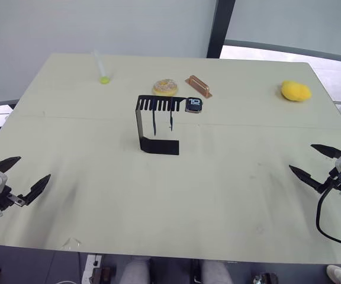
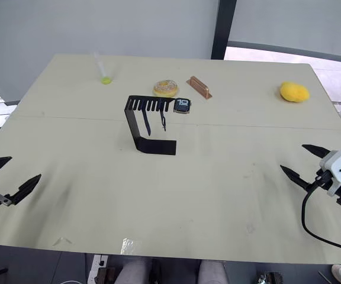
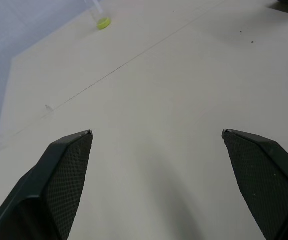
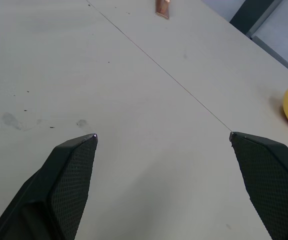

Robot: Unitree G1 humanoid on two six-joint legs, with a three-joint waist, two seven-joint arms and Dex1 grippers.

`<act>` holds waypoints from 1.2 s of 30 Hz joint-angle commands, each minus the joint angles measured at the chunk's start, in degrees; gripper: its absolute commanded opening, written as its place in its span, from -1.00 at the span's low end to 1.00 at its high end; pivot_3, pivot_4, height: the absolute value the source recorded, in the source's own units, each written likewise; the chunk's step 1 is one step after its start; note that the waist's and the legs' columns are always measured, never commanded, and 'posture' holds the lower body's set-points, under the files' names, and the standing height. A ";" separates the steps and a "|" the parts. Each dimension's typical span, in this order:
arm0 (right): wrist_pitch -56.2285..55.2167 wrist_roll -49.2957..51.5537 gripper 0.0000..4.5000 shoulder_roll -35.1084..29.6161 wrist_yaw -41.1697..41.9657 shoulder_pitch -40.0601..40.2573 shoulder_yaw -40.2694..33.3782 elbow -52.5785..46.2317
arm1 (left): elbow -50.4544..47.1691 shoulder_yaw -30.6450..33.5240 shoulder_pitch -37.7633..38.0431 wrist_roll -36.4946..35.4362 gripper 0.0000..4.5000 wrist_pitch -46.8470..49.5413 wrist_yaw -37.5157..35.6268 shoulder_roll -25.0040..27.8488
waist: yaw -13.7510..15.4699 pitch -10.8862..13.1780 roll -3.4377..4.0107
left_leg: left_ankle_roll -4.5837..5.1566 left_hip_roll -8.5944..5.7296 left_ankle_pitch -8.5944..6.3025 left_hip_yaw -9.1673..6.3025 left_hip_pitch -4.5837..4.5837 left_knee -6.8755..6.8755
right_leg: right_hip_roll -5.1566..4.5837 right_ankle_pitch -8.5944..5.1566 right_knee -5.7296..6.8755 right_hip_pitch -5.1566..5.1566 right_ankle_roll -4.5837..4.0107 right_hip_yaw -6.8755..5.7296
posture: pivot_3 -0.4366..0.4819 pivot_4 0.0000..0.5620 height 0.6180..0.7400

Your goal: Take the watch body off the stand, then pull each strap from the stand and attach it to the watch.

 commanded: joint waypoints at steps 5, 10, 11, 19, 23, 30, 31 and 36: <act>1.90 1.58 1.00 0.56 -0.14 0.56 -0.31 -4.71 | -4.29 1.12 -0.03 -7.70 0.98 6.18 -2.89 0.32 | -0.01 0.00 0.00 | 0.00 0.01 0.00 -0.01 0.00 0.00 | -0.06 0.00 0.01 0.00 0.00 0.03 | -0.05 -0.47 1.00; 12.99 7.17 1.00 5.74 -6.97 6.45 -1.23 -22.80 | -8.29 1.73 0.44 -12.16 0.98 8.96 -4.24 -0.60 | 0.20 0.00 0.01 | -0.05 0.05 -0.01 -0.08 -0.02 -0.01 | -0.03 0.00 0.00 0.00 0.00 0.05 | -0.05 -0.47 1.00; 16.33 8.69 1.00 7.23 -9.63 8.07 -1.31 -28.44 | -9.52 1.97 0.12 -13.71 0.98 10.25 -3.81 -0.91 | 0.30 0.00 0.02 | -0.05 0.05 -0.01 -0.08 -0.03 -0.03 | -0.03 0.00 -0.01 -0.01 0.00 0.07 | -0.05 -0.47 1.00; 40.24 16.92 1.00 19.71 -34.95 6.23 7.75 -64.61 | -22.19 -1.85 -2.35 -22.79 0.98 20.63 -3.06 1.00 | 0.70 0.01 0.04 | -0.16 0.06 -0.04 -0.21 -0.05 -0.03 | -0.01 0.00 0.01 -0.01 -0.01 0.44 | -0.05 -0.47 1.00; 51.25 16.78 1.00 26.47 -48.60 -1.96 15.31 -73.99 | -24.08 -2.13 -6.71 -26.83 0.98 24.72 -1.28 2.83 | 0.66 0.04 0.07 | -0.25 0.07 0.00 -0.19 -0.13 -0.05 | 0.10 -0.01 0.06 -0.19 -0.02 0.57 | -0.05 -0.47 1.00; 65.26 13.01 1.00 38.66 -66.02 -16.16 23.59 -75.49 | -25.25 -5.38 -13.11 -30.40 0.98 29.27 0.79 3.62 | 0.53 0.01 0.04 | -0.28 0.05 0.08 -0.14 -0.45 -0.01 | 0.63 -0.02 0.29 -0.69 -0.04 0.98 | -0.05 -0.47 1.00; 66.61 11.61 1.00 39.64 -67.33 -17.64 24.82 -74.94 | -25.32 -6.03 -13.96 -30.56 0.98 29.55 0.77 3.67 | 0.52 0.01 0.04 | -0.29 0.05 0.11 -0.14 -0.56 0.00 | 0.66 -0.01 0.38 -0.85 -0.04 1.05 | -0.05 -0.47 1.00; 71.20 6.11 1.00 43.24 -72.17 -23.29 27.34 -72.10 | -25.76 -8.05 -18.41 -32.21 0.98 30.95 0.53 4.11 | -0.01 -0.01 0.01 | -0.28 0.04 0.18 -0.16 -0.93 0.10 | 0.73 -0.01 0.39 -1.12 -0.04 1.03 | -0.05 -0.47 1.00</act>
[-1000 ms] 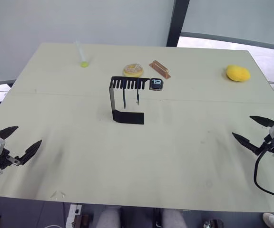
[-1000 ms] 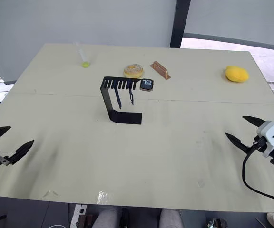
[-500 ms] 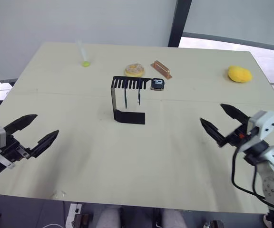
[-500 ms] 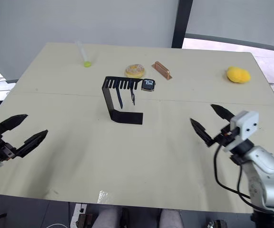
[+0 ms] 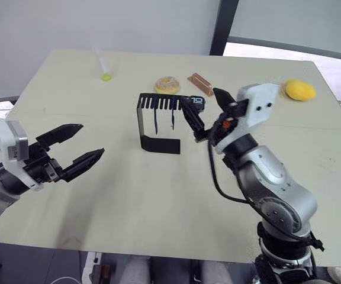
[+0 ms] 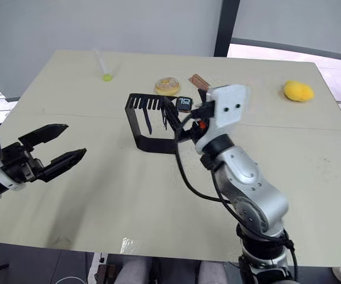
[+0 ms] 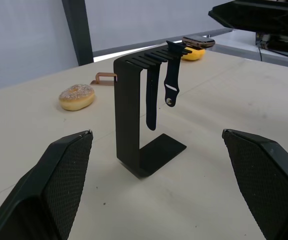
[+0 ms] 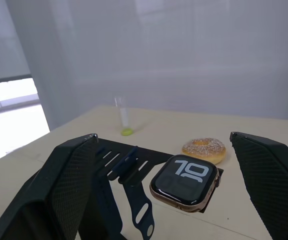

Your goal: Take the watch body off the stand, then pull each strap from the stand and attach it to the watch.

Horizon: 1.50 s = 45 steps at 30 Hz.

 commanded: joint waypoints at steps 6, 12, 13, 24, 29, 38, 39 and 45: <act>5.52 -6.60 1.00 5.02 -4.53 -5.65 1.03 2.09 | -3.16 -0.68 -5.57 -3.70 0.98 1.49 -0.65 2.71 | -1.09 -0.01 -0.01 | -0.03 0.01 0.04 -0.02 0.01 -0.07 | 0.04 0.00 0.01 0.00 0.00 0.02 | -0.05 -0.47 1.00; 5.64 -8.78 1.00 8.49 -3.49 -7.19 2.13 5.27 | -2.01 -0.60 -8.90 -3.89 0.98 1.51 -1.23 3.69 | -1.29 -0.01 -0.01 | -0.10 0.03 0.08 0.02 0.00 -0.09 | 0.11 0.00 0.01 -0.07 0.00 0.02 | -0.05 -0.47 1.00; 5.55 -9.04 1.00 8.86 -3.11 -7.41 2.40 5.77 | -1.95 -0.71 -9.13 -3.81 0.98 1.57 -1.56 3.88 | -1.30 -0.01 -0.01 | -0.10 0.03 0.08 0.02 0.00 -0.09 | 0.11 0.00 0.02 -0.08 0.00 0.02 | -0.05 -0.47 1.00; 6.06 -12.38 1.00 11.35 -3.26 -6.70 2.44 7.09 | -2.35 -0.28 -8.88 -3.95 0.98 2.21 -1.44 3.88 | -1.28 -0.01 -0.01 | -0.10 0.02 0.08 0.01 -0.02 -0.11 | 0.11 0.00 0.02 -0.10 0.00 0.11 | -0.05 -0.47 1.00; 6.79 -13.27 1.00 12.21 -3.17 -5.98 2.22 7.04 | -2.45 -0.19 -8.80 -4.00 0.98 2.39 -1.17 3.63 | -1.29 -0.01 -0.01 | -0.10 0.02 0.08 0.02 -0.02 -0.12 | 0.11 0.00 0.02 -0.12 0.00 0.12 | -0.05 -0.47 1.00; 6.69 -14.04 1.00 12.93 -2.48 -5.06 1.91 7.12 | -2.64 -0.37 -8.88 -4.04 0.98 2.40 -0.52 3.34 | -1.29 -0.01 -0.01 | -0.10 0.02 0.08 0.02 -0.03 -0.12 | 0.11 0.00 0.02 -0.13 0.00 0.14 | -0.05 -0.47 1.00; 6.56 -14.09 1.00 12.98 -2.44 -4.98 1.86 7.15 | -2.68 -0.38 -8.84 -4.04 0.98 2.41 -0.45 3.32 | -1.29 -0.01 -0.01 | -0.10 0.02 0.08 0.02 -0.03 -0.12 | 0.11 0.00 0.02 -0.13 0.00 0.14 | -0.05 -0.47 1.00; 6.00 -14.27 1.00 13.23 -1.98 -4.84 1.50 7.39 | -2.87 -0.53 -8.72 -3.89 0.98 2.43 -0.06 3.22 | -1.28 -0.01 -0.01 | -0.10 0.02 0.08 0.02 -0.03 -0.13 | 0.11 0.00 0.02 -0.13 0.00 0.15 | -0.05 -0.47 1.00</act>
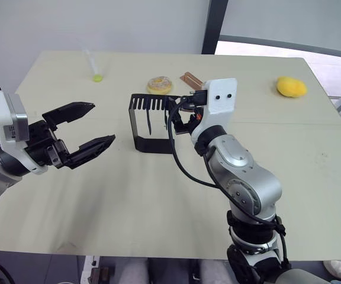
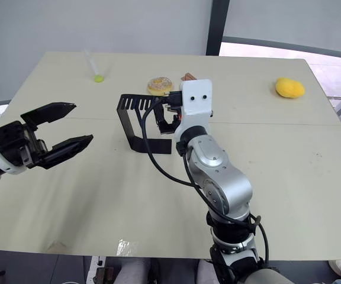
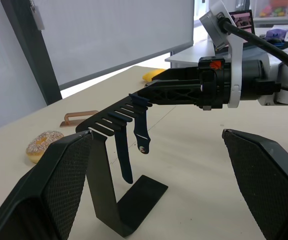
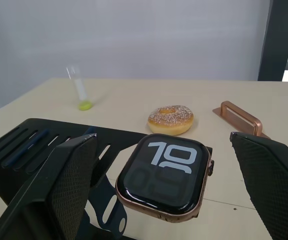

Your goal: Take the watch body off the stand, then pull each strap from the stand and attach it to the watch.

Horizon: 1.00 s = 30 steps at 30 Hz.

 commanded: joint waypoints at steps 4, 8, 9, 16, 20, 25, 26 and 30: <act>-1.51 -0.66 1.00 0.85 1.06 0.09 -0.63 -0.94 | -1.67 0.66 -0.10 -1.02 0.98 -0.31 0.93 -0.22 | 0.01 0.00 0.00 | 0.00 0.00 0.00 0.00 0.00 0.00 | 0.00 0.00 0.00 0.00 0.00 0.00 | -0.05 -0.47 1.00; -1.81 -0.74 0.75 0.89 1.51 -0.07 -0.69 -0.77 | -1.84 0.50 -0.07 -1.05 1.00 -0.28 1.24 -0.38 | 0.01 0.00 0.00 | 0.00 0.00 0.00 0.00 0.00 0.00 | 0.00 0.00 0.00 0.00 0.00 0.01 | -0.05 -0.47 1.00; -1.88 -0.73 0.60 0.90 1.59 -0.11 -0.70 -0.74 | -1.87 0.45 -0.06 -1.05 1.00 -0.27 1.32 -0.44 | 0.01 0.00 0.00 | 0.00 0.00 0.00 0.00 0.00 0.00 | 0.00 0.00 0.00 0.00 0.00 0.01 | -0.05 -0.47 1.00; -2.39 -0.99 -0.20 0.90 2.37 -0.25 -0.54 -0.78 | -2.12 0.37 0.06 -1.12 1.00 -0.26 1.75 -0.65 | 0.01 0.00 0.00 | 0.00 0.00 0.00 0.00 0.00 0.00 | 0.00 0.00 0.00 -0.01 0.00 0.01 | -0.05 -0.47 1.00; -2.65 -1.12 -0.20 0.96 2.65 -0.21 -0.54 -0.88 | -2.29 0.28 0.22 -1.06 1.00 -0.36 1.98 -0.75 | -0.01 0.00 0.00 | 0.00 0.00 0.00 0.00 0.00 -0.01 | 0.00 0.00 0.00 -0.01 0.00 0.01 | -0.05 -0.47 1.00; -4.58 -1.34 -0.20 0.74 3.24 -0.12 -0.62 -0.94 | -2.36 0.02 0.31 -0.78 1.00 -0.45 2.07 -0.93 | 0.00 0.00 0.00 | 0.00 0.00 0.00 0.00 -0.01 -0.01 | 0.00 0.00 0.00 -0.02 0.00 0.01 | -0.05 -0.47 1.00; -5.74 -1.42 -0.20 0.39 3.51 -0.29 -1.15 -1.26 | -2.37 -0.04 0.34 -0.70 1.00 -0.47 2.08 -0.95 | 0.00 0.00 0.00 | 0.00 0.00 0.00 0.01 -0.01 -0.01 | 0.00 0.00 0.00 -0.02 0.00 0.02 | -0.05 -0.47 1.00; -8.40 -0.75 -0.20 -0.43 4.46 -0.71 -3.81 -2.93 | -2.38 -0.37 0.89 -0.03 1.00 -0.86 1.36 -1.04 | 0.06 0.00 0.00 | 0.00 0.00 0.00 0.01 -0.03 -0.01 | 0.00 0.00 0.00 -0.04 0.00 0.02 | -0.05 -0.47 1.00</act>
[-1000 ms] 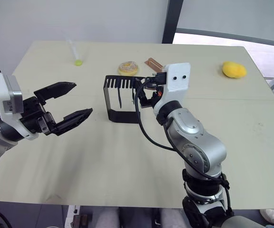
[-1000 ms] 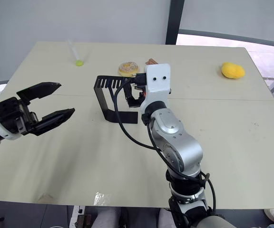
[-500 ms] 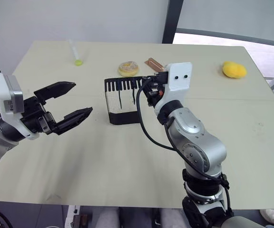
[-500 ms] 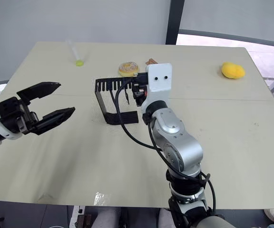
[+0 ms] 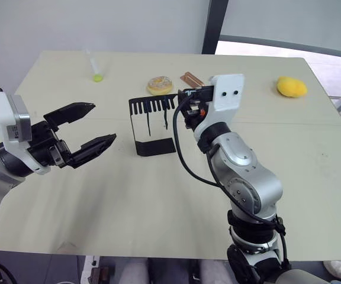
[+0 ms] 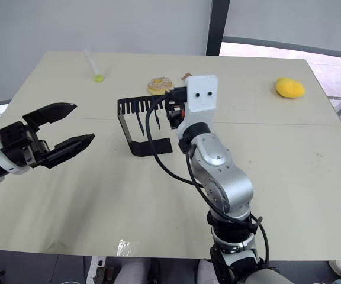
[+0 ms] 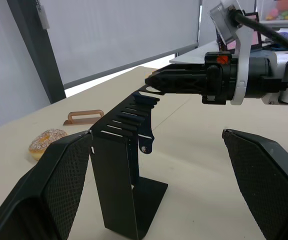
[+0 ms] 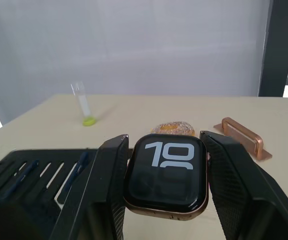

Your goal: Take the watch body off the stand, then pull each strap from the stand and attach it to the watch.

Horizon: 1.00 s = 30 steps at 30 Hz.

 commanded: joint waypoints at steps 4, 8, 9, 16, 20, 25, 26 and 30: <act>-2.38 2.97 -0.20 -4.45 5.43 1.14 -5.45 -9.31 | -1.35 -1.85 1.44 2.10 1.00 -2.87 -3.50 0.15 | 0.06 0.00 0.01 | 0.00 0.00 0.00 0.02 -0.01 -0.02 | 0.00 0.00 0.00 -0.03 0.00 0.03 | -0.05 -0.47 1.00; -4.41 3.45 -0.20 -13.61 12.01 7.89 -8.94 -12.88 | -0.57 -6.53 1.71 5.85 1.00 -6.51 -7.65 -0.23 | 0.55 -0.01 -0.02 | 0.01 -0.04 0.00 0.01 -0.03 -0.05 | 0.00 0.00 -0.04 -0.01 0.00 0.06 | -0.05 -0.47 1.00; -5.81 3.58 -0.20 -15.87 13.95 10.71 -9.95 -13.33 | -0.40 -7.91 1.63 6.60 1.00 -7.30 -8.49 -0.55 | 0.54 -0.01 -0.03 | 0.02 -0.07 0.00 0.01 -0.03 -0.04 | 0.00 0.00 -0.07 0.01 0.00 0.06 | -0.05 -0.47 1.00; -19.36 3.86 -0.20 -22.68 23.82 34.08 -15.46 -9.58 | 0.82 -18.51 -0.93 10.17 1.00 -10.36 -14.55 -2.82 | 0.41 -0.01 -0.03 | 0.07 -0.07 0.02 0.11 0.01 -0.12 | 0.08 0.00 -0.14 0.05 0.00 0.06 | -0.05 -0.47 1.00; -26.35 4.28 -0.20 -22.39 28.46 43.41 -14.92 -3.70 | 1.50 -25.10 -2.33 13.38 1.00 -12.70 -19.21 -3.74 | 0.35 -0.01 -0.03 | 0.07 -0.01 0.03 0.40 0.23 -0.10 | 0.20 0.00 -0.06 0.05 0.01 0.10 | -0.05 -0.47 1.00; -34.77 1.57 -0.20 -23.71 32.07 48.58 -14.07 4.14 | 2.89 -29.00 -3.59 15.45 1.00 -14.98 -21.85 -5.67 | 0.58 -0.01 -0.03 | 0.08 0.03 0.03 0.40 0.21 -0.08 | 0.17 0.00 -0.06 0.03 0.01 0.21 | -0.05 -0.47 1.00; -35.74 1.53 -0.20 -23.63 32.26 49.19 -14.33 5.59 | 3.18 -29.19 -3.70 15.48 1.00 -15.13 -21.90 -6.14 | 0.60 -0.01 -0.03 | 0.08 0.02 0.04 0.38 0.19 -0.06 | 0.14 0.00 -0.06 0.03 0.01 0.24 | -0.05 -0.47 1.00; -38.48 1.64 -0.20 -24.60 34.69 49.40 -13.60 9.94 | 4.19 -29.44 -3.61 16.16 1.00 -15.66 -23.16 -6.50 | 0.61 -0.01 -0.03 | 0.10 0.02 0.04 0.34 0.21 -0.02 | 0.12 0.00 -0.03 0.07 0.01 0.25 | -0.05 -0.47 1.00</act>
